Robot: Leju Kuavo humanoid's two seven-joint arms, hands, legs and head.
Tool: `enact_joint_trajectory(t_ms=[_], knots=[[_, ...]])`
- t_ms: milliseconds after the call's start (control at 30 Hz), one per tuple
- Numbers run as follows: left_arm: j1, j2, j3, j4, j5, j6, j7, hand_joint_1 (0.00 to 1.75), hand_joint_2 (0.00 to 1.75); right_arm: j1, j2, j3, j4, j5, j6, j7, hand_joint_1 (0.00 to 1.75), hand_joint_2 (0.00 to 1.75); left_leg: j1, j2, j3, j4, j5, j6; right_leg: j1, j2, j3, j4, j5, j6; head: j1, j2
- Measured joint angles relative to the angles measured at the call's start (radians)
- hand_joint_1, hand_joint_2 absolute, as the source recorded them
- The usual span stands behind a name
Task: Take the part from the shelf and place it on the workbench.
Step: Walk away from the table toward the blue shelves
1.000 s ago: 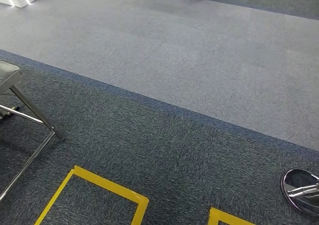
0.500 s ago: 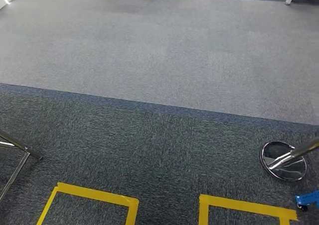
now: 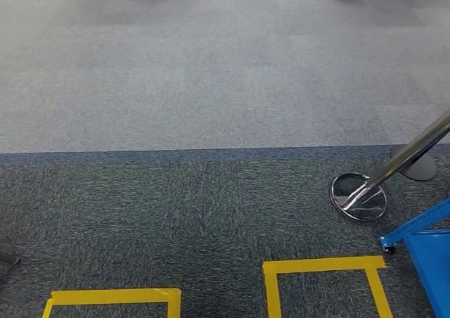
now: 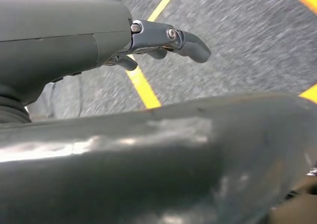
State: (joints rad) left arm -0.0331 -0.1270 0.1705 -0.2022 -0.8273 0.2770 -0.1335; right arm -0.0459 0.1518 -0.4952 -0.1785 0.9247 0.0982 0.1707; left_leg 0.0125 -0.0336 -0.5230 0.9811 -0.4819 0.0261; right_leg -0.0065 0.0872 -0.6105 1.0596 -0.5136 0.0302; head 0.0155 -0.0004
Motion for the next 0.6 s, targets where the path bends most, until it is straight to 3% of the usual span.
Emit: enact_joint_trajectory(t_ms=[67, 133, 167, 233, 300, 333, 433, 500, 567, 600], knots=[[0.002, -0.001, 0.000, 0.000, 0.002, 0.002, -0.007, 0.00, 0.00, -0.005, 0.000, 0.000, 0.000, 0.002, -0.001, 0.001, 0.00, 0.00, -0.003, 0.034, 0.001, -0.003, 0.000, 0.004, 0.001, -0.058, -0.064, 0.128, -0.063, 0.005, 0.004, 0.000], [0.005, -0.005, 0.000, 0.000, 0.002, 0.008, -0.013, 0.00, 0.00, -0.006, -0.001, -0.001, 0.000, 0.002, -0.004, 0.003, 0.00, 0.00, -0.005, 0.069, 0.001, -0.002, -0.002, 0.005, -0.001, -0.076, -0.106, 0.219, -0.089, 0.012, 0.003, 0.000], [0.004, -0.010, 0.000, 0.000, 0.002, 0.012, -0.012, 0.00, 0.00, -0.005, -0.001, -0.001, 0.000, 0.002, -0.005, 0.004, 0.00, 0.00, -0.005, 0.084, 0.001, -0.002, -0.003, 0.005, -0.003, -0.082, -0.099, 0.211, -0.075, 0.015, 0.004, 0.000], [0.002, -0.022, 0.000, 0.000, 0.002, 0.017, -0.005, 0.00, 0.00, -0.003, -0.003, -0.002, 0.000, 0.000, -0.005, 0.006, 0.00, 0.00, -0.005, 0.107, 0.004, 0.001, -0.007, 0.000, -0.006, -0.111, -0.029, 0.090, -0.014, 0.019, 0.004, 0.000], [0.002, -0.031, 0.001, 0.000, 0.004, 0.017, -0.001, 0.00, 0.00, -0.005, -0.004, -0.003, 0.000, -0.002, 0.001, 0.009, 0.00, 0.00, -0.010, 0.126, 0.006, 0.008, -0.015, -0.011, -0.002, -0.156, 0.041, -0.027, 0.018, 0.011, 0.004, 0.000], [0.002, -0.034, 0.002, 0.000, 0.008, 0.017, -0.002, 0.00, 0.00, -0.007, -0.004, -0.003, 0.000, -0.002, 0.004, 0.012, 0.00, 0.00, -0.013, 0.135, 0.008, 0.011, -0.019, -0.016, 0.000, -0.169, 0.056, -0.052, 0.020, 0.004, 0.004, 0.000], [-0.001, -0.038, 0.006, 0.000, 0.018, 0.018, -0.010, 0.00, 0.00, -0.005, -0.004, -0.004, 0.000, 0.001, 0.012, 0.019, 0.00, 0.00, -0.013, 0.153, 0.013, 0.016, -0.027, -0.028, 0.003, -0.142, 0.052, -0.055, 0.020, -0.018, 0.002, 0.000], [-0.003, -0.042, 0.010, 0.000, 0.024, 0.019, -0.018, 0.00, 0.00, -0.004, -0.005, -0.004, 0.000, 0.006, 0.014, 0.025, 0.00, 0.00, -0.007, 0.113, -0.003, 0.062, -0.063, -0.037, 0.001, -0.120, 0.052, -0.057, 0.024, -0.030, -0.002, 0.000], [-0.003, -0.046, 0.015, 0.000, 0.029, 0.018, -0.021, 0.00, 0.00, -0.007, -0.005, -0.004, 0.000, 0.012, 0.014, 0.029, 0.00, 0.00, -0.004, 0.061, -0.055, 0.182, -0.125, -0.040, 0.003, -0.094, 0.052, -0.057, 0.027, -0.040, -0.006, 0.000], [-0.002, -0.046, 0.016, 0.000, 0.031, 0.017, -0.020, 0.00, 0.00, -0.009, -0.005, -0.004, 0.000, 0.014, 0.015, 0.029, 0.00, 0.00, -0.005, 0.051, -0.085, 0.246, -0.148, -0.039, 0.005, -0.079, 0.053, -0.056, 0.028, -0.043, -0.006, 0.000]])
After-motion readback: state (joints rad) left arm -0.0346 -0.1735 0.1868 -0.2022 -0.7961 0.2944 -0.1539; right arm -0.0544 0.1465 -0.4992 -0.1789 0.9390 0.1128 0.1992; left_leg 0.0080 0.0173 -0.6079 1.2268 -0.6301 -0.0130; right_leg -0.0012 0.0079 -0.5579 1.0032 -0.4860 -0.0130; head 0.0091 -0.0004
